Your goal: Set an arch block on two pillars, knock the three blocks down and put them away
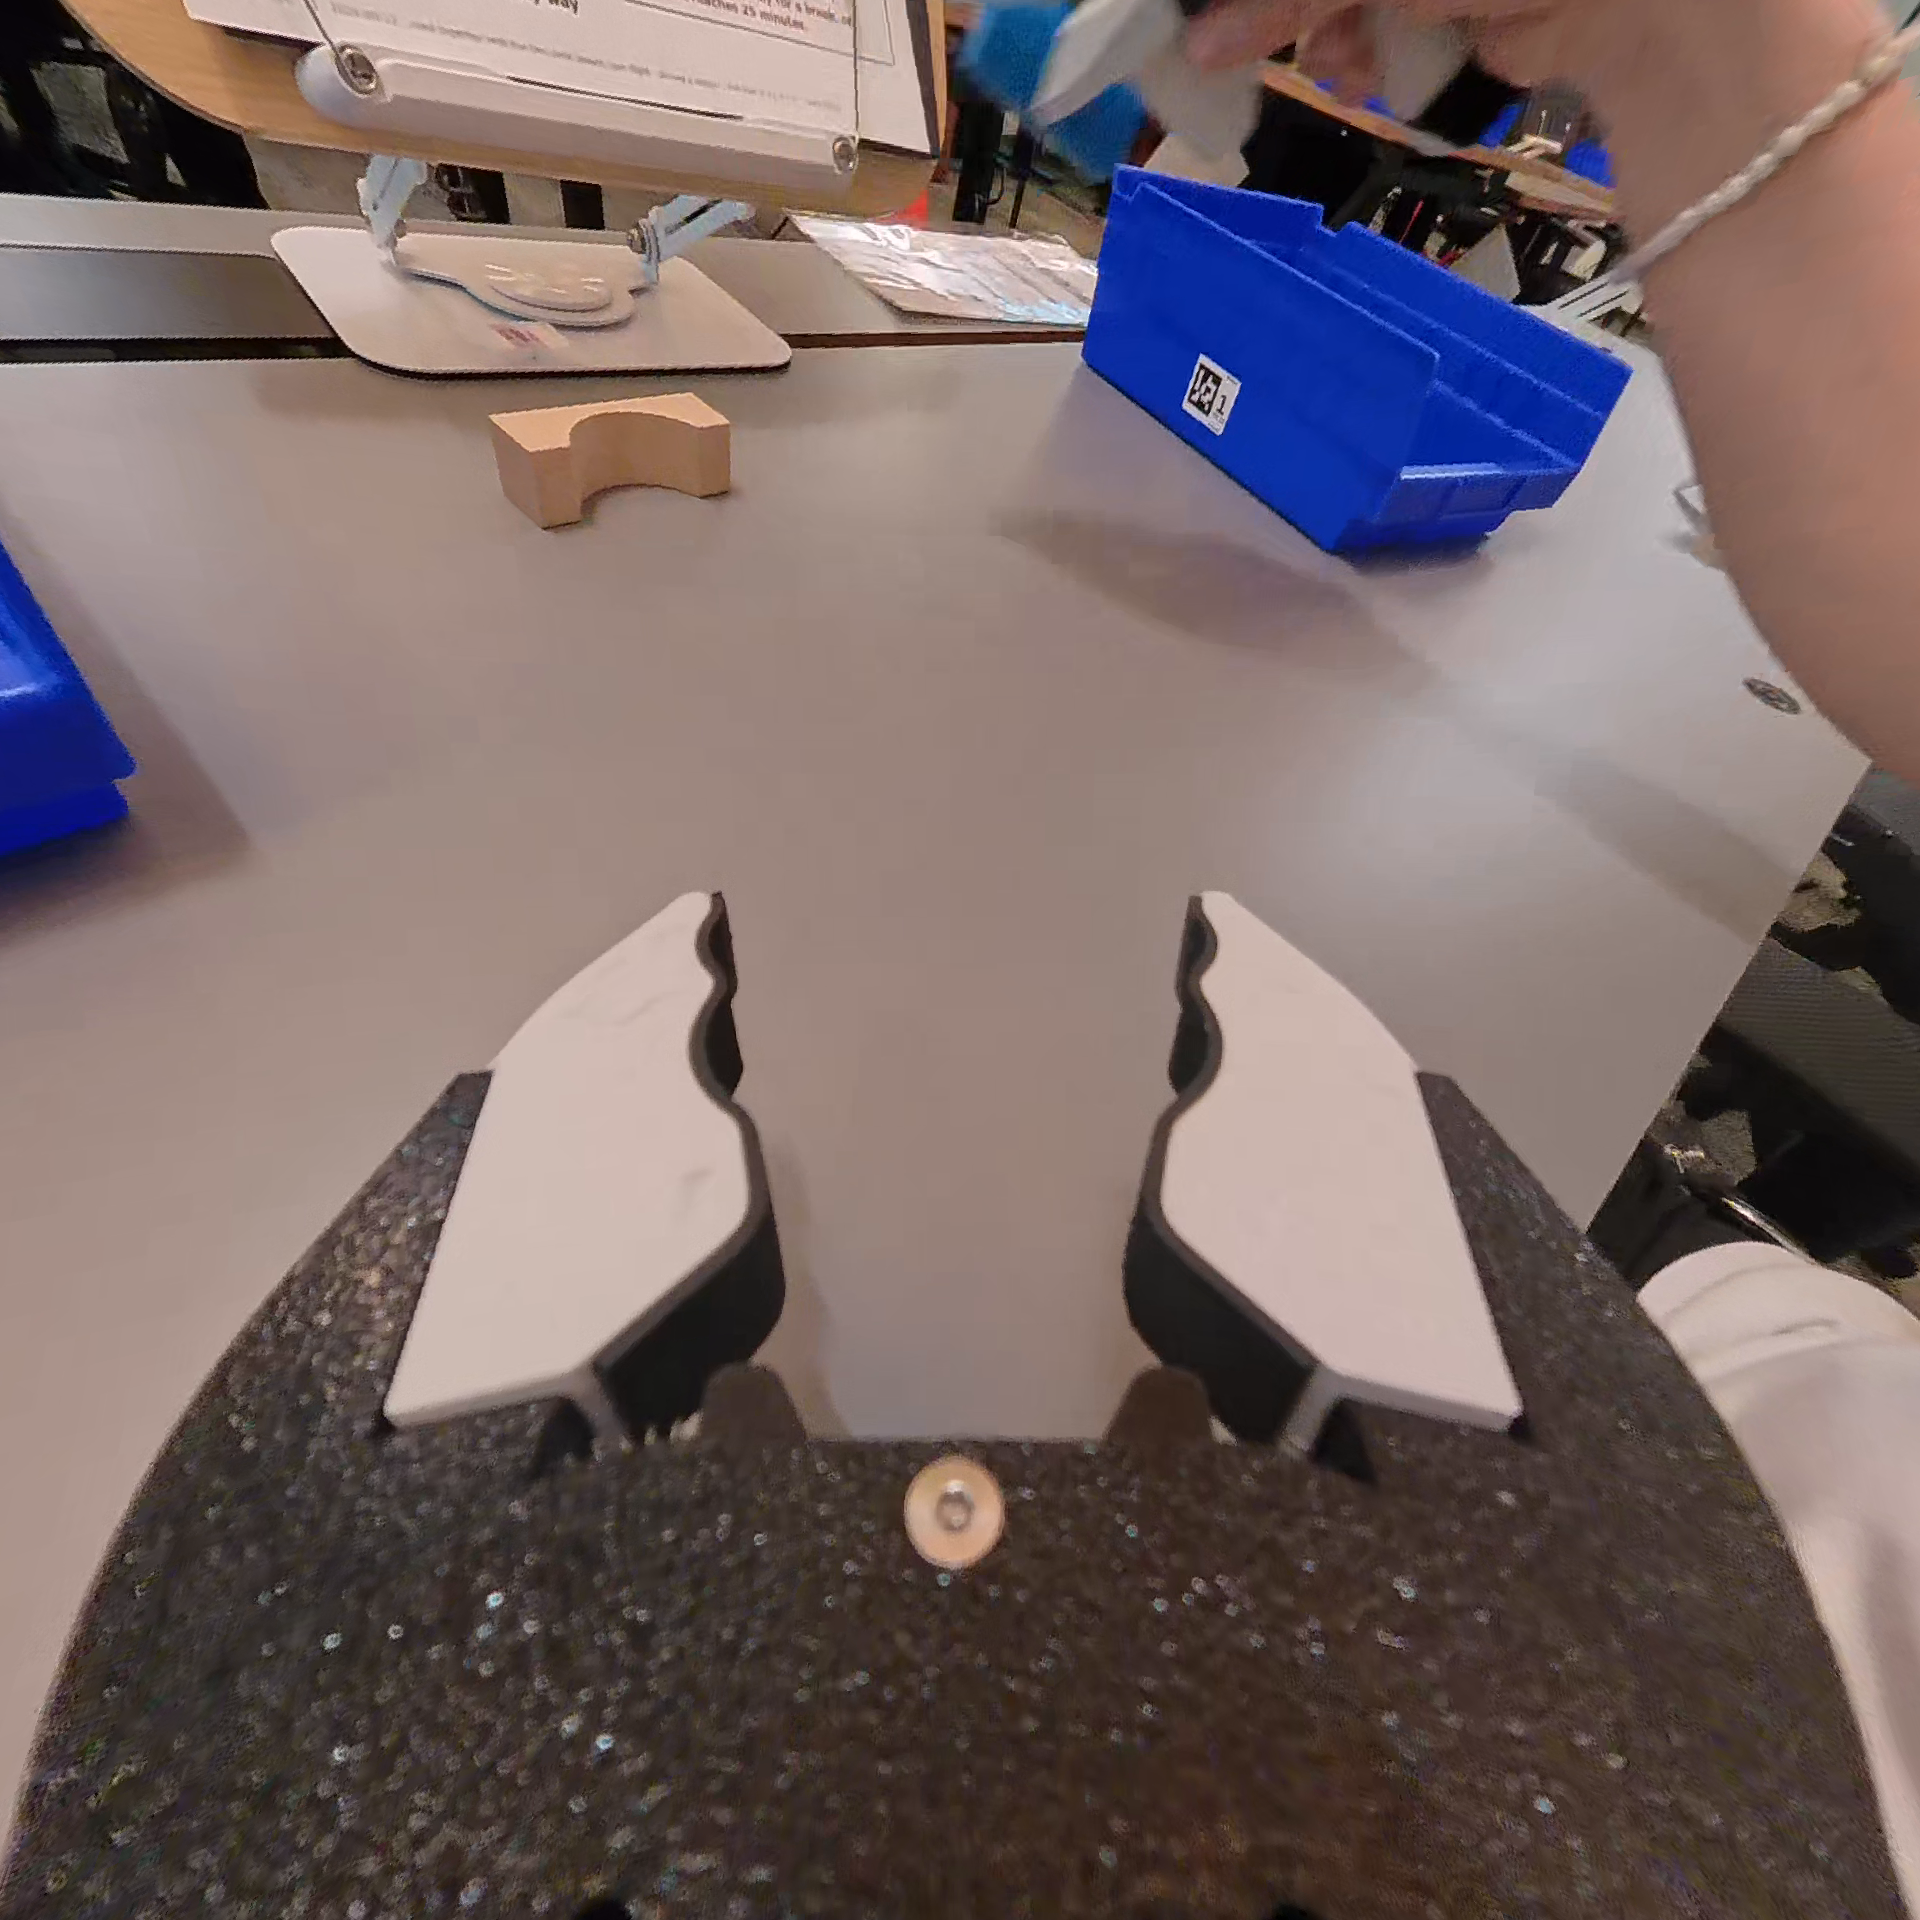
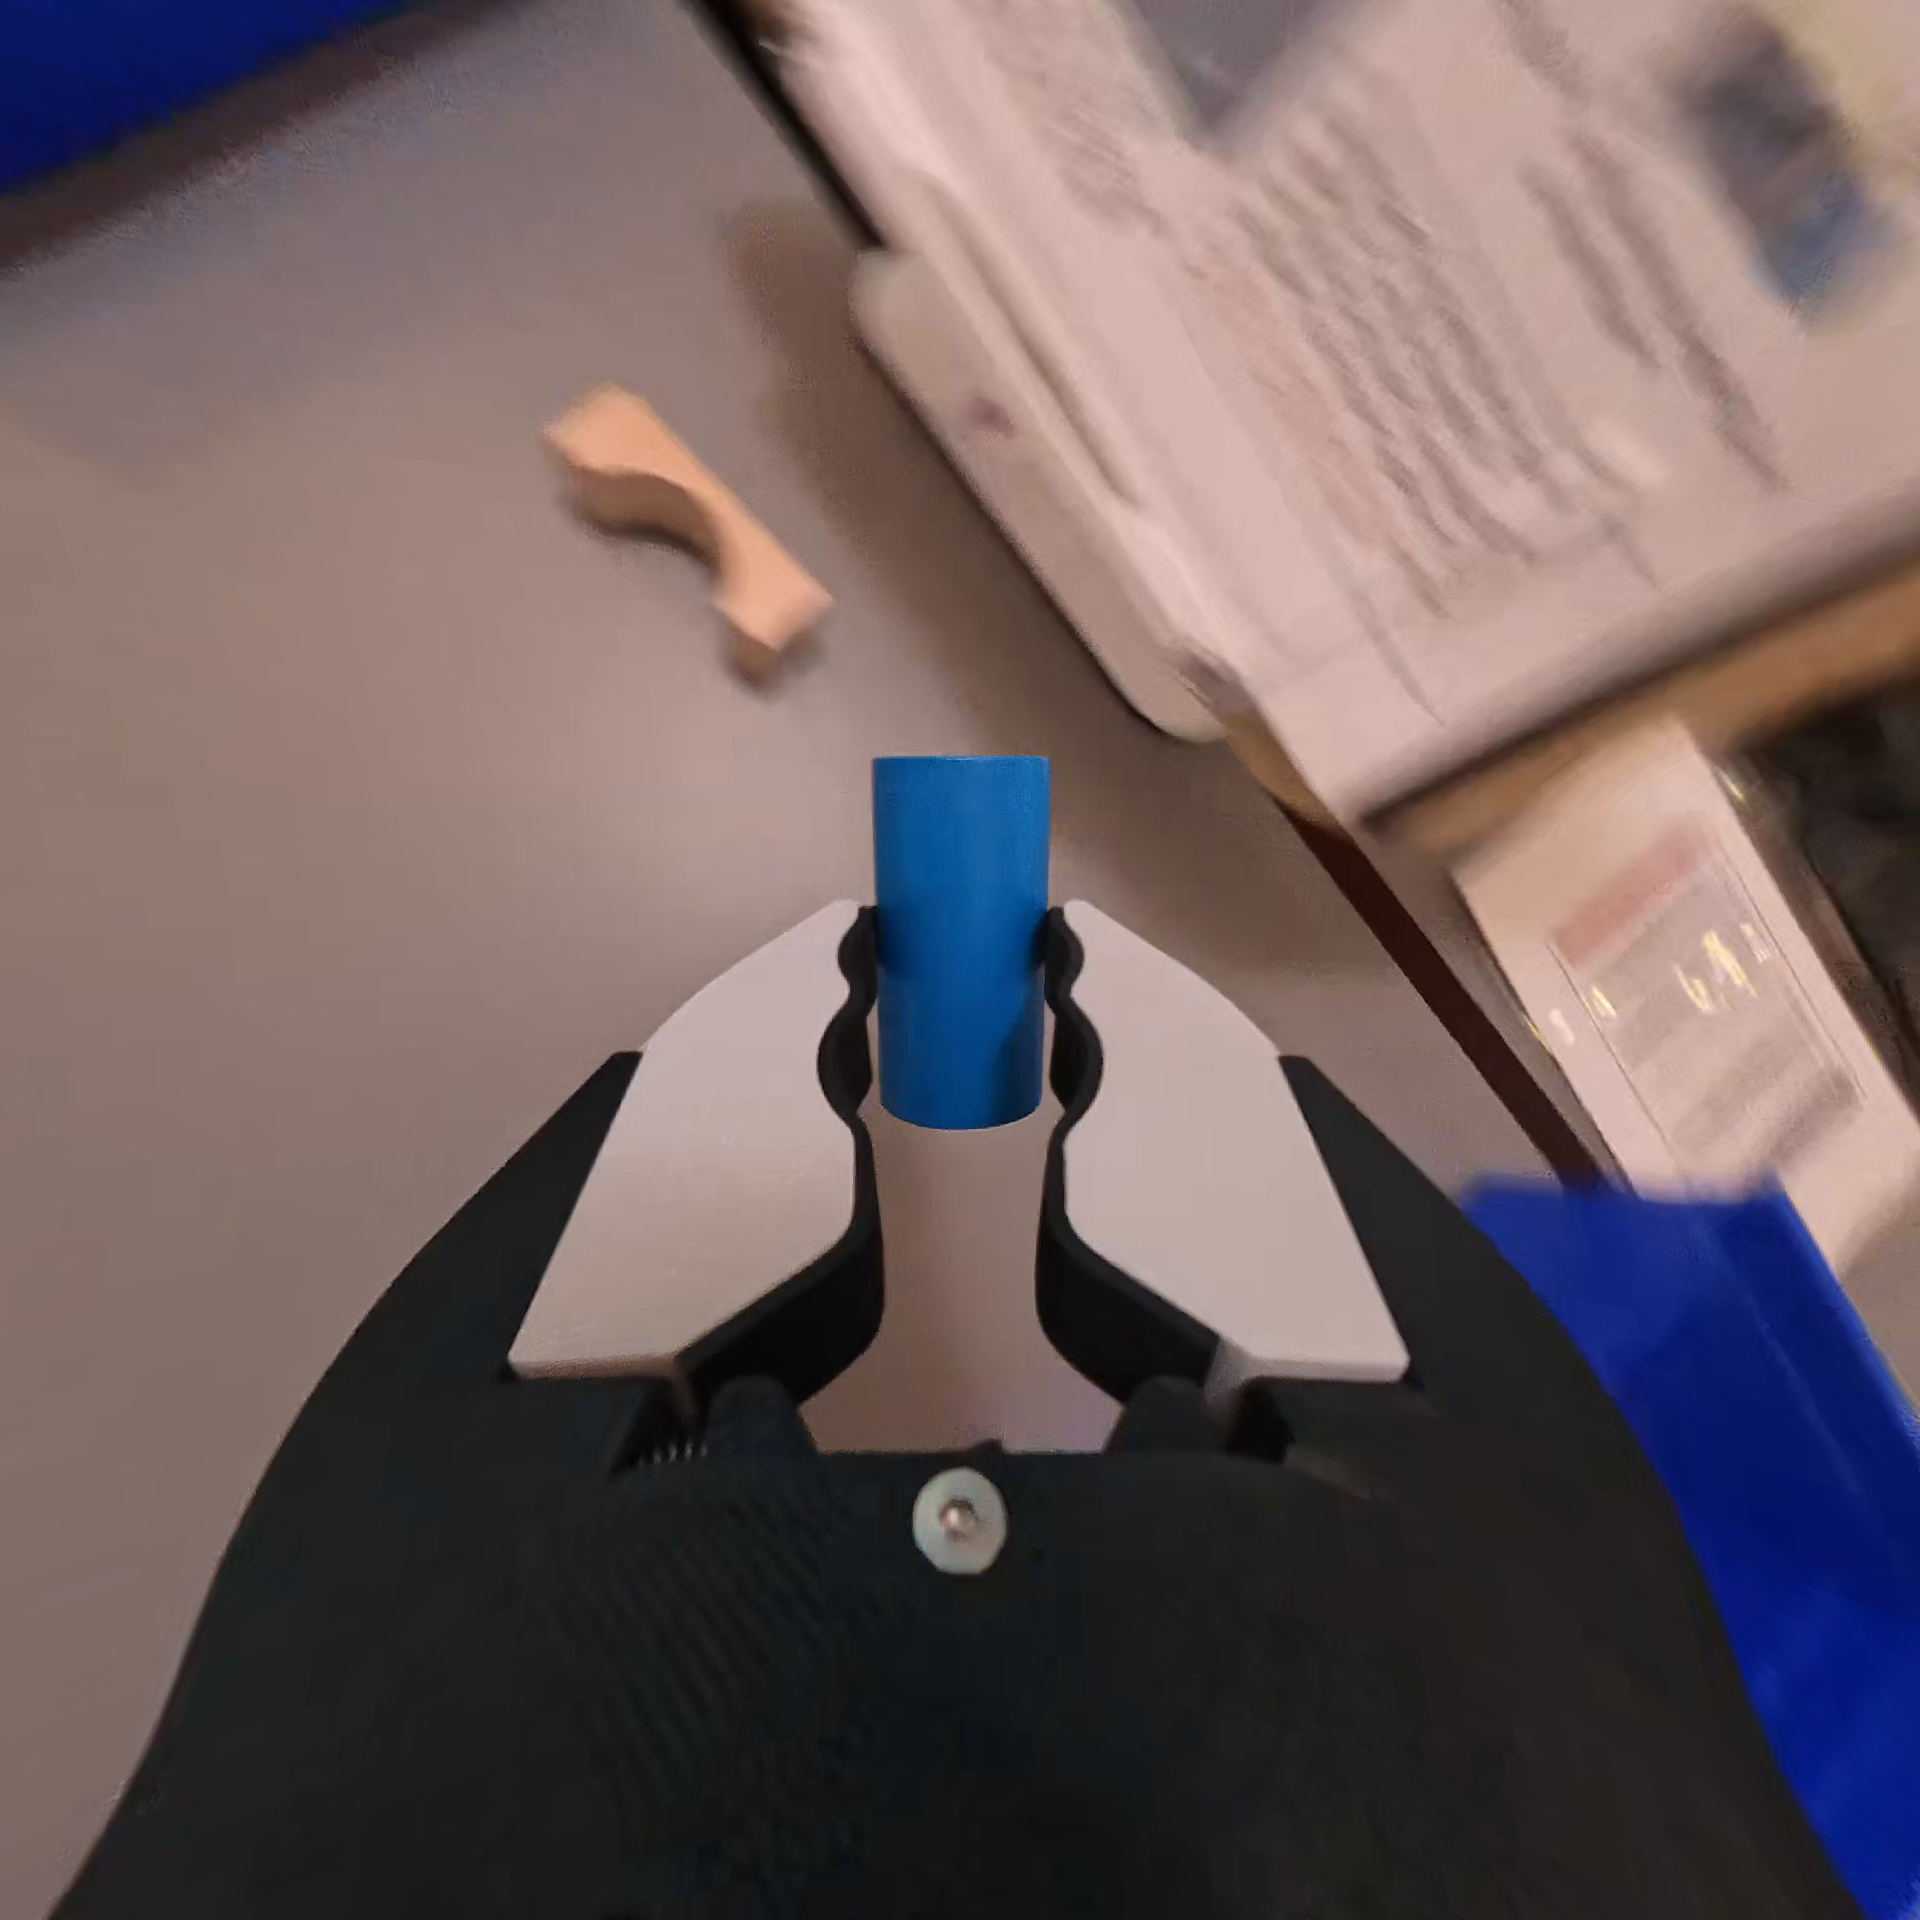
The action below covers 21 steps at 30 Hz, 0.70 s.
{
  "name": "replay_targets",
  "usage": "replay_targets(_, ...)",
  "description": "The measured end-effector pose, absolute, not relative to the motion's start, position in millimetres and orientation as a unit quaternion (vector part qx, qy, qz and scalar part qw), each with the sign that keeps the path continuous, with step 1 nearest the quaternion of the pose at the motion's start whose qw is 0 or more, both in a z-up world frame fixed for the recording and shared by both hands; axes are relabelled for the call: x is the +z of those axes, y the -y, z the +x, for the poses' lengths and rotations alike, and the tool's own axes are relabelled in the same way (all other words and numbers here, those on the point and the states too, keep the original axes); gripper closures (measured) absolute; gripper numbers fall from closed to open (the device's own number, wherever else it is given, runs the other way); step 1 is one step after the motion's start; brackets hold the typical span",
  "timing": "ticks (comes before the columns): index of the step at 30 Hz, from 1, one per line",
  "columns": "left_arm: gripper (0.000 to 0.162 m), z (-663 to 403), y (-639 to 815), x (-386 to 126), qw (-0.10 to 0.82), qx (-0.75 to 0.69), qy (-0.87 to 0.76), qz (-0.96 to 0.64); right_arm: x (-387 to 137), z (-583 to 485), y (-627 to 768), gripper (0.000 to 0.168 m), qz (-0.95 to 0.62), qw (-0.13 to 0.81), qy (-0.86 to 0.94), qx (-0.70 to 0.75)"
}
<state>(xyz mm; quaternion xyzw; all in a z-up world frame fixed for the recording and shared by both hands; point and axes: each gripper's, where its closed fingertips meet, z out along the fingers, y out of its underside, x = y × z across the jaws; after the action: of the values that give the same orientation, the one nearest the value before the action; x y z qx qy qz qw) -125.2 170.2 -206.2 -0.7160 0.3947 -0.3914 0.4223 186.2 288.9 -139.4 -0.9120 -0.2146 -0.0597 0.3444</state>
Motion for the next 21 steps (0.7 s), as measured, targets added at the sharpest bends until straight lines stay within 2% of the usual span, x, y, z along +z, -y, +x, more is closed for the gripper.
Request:
replay_targets(4,0.081,-123,-168,-202,0.419,-0.411,-0.387,-0.711,-133,333,-219,0.137,-0.933,0.343,0.02,-0.107)
replay_targets(8,0.081,-116,-168,-197,0.416,-0.427,-0.386,-0.704,-180,426,-147,0.137,-0.95,0.272,-0.115,-0.103)
replay_targets(12,0.081,-106,-164,-194,0.41,-0.444,-0.386,-0.697,-228,460,-99,0.136,-0.963,0.19,-0.162,-0.098)
replay_targets(21,0.081,-102,-152,-203,0.398,-0.43,-0.392,-0.71,-278,466,-84,0.136,-0.974,0.116,-0.143,-0.132)
